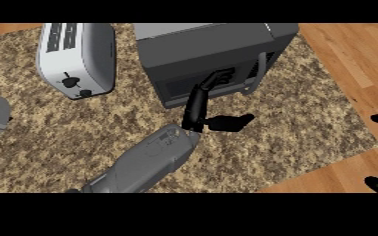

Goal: Pick up the milk, place it into the microwave and close the microwave

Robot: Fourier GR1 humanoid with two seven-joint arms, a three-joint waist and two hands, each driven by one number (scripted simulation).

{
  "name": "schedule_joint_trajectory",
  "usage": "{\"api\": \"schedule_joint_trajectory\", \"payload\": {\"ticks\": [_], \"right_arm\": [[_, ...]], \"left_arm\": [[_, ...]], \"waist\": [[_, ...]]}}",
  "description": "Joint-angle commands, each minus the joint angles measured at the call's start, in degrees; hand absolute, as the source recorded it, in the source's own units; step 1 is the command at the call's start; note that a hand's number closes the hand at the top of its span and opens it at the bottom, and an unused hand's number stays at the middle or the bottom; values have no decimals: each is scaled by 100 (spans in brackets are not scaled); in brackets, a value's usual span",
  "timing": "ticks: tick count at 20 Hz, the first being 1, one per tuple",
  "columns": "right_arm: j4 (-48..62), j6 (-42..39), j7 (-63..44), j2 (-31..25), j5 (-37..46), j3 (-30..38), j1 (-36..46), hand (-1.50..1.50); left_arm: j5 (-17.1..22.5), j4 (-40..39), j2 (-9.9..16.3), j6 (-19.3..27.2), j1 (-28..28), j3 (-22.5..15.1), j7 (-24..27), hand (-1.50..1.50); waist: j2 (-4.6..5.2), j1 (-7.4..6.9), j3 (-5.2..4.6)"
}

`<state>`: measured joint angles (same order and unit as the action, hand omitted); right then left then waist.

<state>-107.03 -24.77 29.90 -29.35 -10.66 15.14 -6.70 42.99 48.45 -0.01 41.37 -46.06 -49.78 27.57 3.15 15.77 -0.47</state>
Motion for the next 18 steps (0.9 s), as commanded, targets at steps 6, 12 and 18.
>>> {"api": "schedule_joint_trajectory", "payload": {"ticks": [6, 12, 18], "right_arm": [[-67, 329, -53, -406, 468, 345, 520, 150], [20, 336, -95, -544, 517, 380, 751, 150], [148, 386, -145, -574, 604, 325, 940, 150]], "left_arm": [[698, -130, 1, 335, -418, 457, 276, -150], [979, -215, 1, 390, -496, 381, 406, -150], [1174, -301, 1, 368, -526, 293, 618, -150]], "waist": [[126, 12, 6], [179, 53, 15], [233, 21, 24]]}}
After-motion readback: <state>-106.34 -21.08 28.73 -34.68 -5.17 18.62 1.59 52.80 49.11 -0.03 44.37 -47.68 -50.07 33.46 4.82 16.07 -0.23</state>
